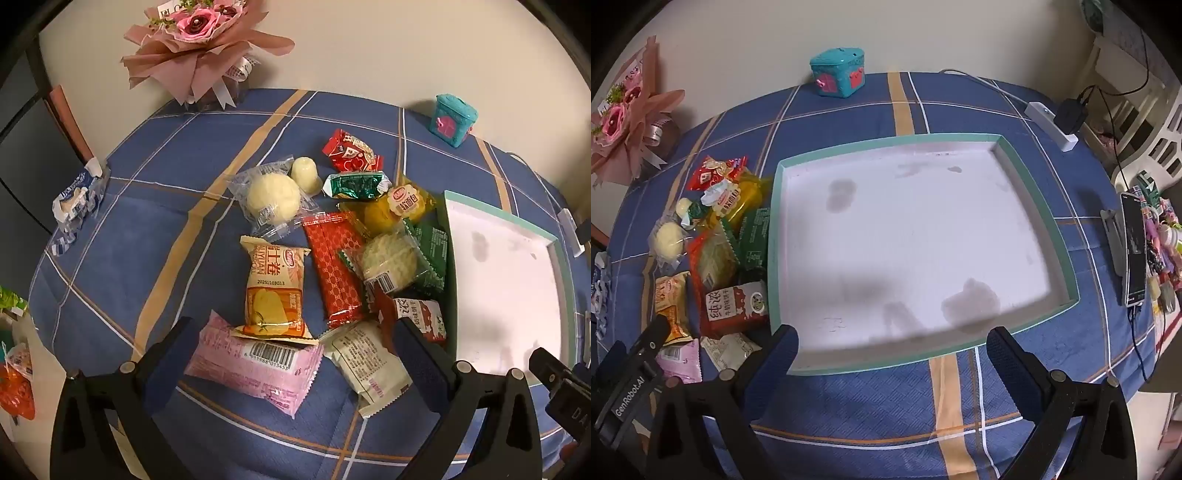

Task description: Organize snacks

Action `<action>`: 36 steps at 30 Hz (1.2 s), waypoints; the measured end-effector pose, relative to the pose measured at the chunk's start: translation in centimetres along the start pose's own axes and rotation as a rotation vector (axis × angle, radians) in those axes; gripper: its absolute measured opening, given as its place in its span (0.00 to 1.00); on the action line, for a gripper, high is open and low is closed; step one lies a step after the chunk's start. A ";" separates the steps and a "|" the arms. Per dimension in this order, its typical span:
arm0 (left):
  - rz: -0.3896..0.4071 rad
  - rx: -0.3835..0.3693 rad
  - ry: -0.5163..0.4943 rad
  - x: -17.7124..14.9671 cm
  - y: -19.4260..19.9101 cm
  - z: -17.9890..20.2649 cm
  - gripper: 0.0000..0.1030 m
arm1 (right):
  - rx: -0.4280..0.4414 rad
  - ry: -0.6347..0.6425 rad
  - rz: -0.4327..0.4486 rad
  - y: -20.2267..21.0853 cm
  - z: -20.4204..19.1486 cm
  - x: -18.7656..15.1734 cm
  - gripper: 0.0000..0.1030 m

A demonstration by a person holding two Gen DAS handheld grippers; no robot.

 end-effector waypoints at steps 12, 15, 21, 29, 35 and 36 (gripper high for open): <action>0.029 -0.004 -0.049 0.2 -0.2 0.2 1.00 | -0.010 -0.003 -0.007 -0.5 0.6 -0.4 1.00; 0.029 -0.004 -0.051 0.2 -0.2 0.2 1.00 | -0.023 0.005 -0.008 -0.6 0.3 -0.3 1.00; 0.032 -0.015 -0.053 0.4 -0.2 0.2 1.00 | -0.028 0.006 -0.012 -0.7 0.2 -0.3 1.00; 0.032 -0.019 -0.046 0.4 -0.1 0.2 1.00 | -0.032 0.010 -0.017 -1.1 0.0 -0.5 1.00; 0.034 -0.021 -0.044 0.5 0.0 0.2 1.00 | -0.032 0.013 -0.018 -1.1 -0.1 -0.5 1.00; 0.034 -0.021 -0.044 0.5 0.0 0.2 1.00 | -0.032 0.014 -0.019 -1.0 -0.1 -0.5 1.00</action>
Point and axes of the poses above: each gripper's, at about its wrist camera, not at the fingertips, and y roughly against the way its jaws point, z to its right, x to its top, the point moved 8 cm from there along -y, roughly the way its jaws point, and after that the axes turned 6 degrees about -y, right-handed, at the moved point
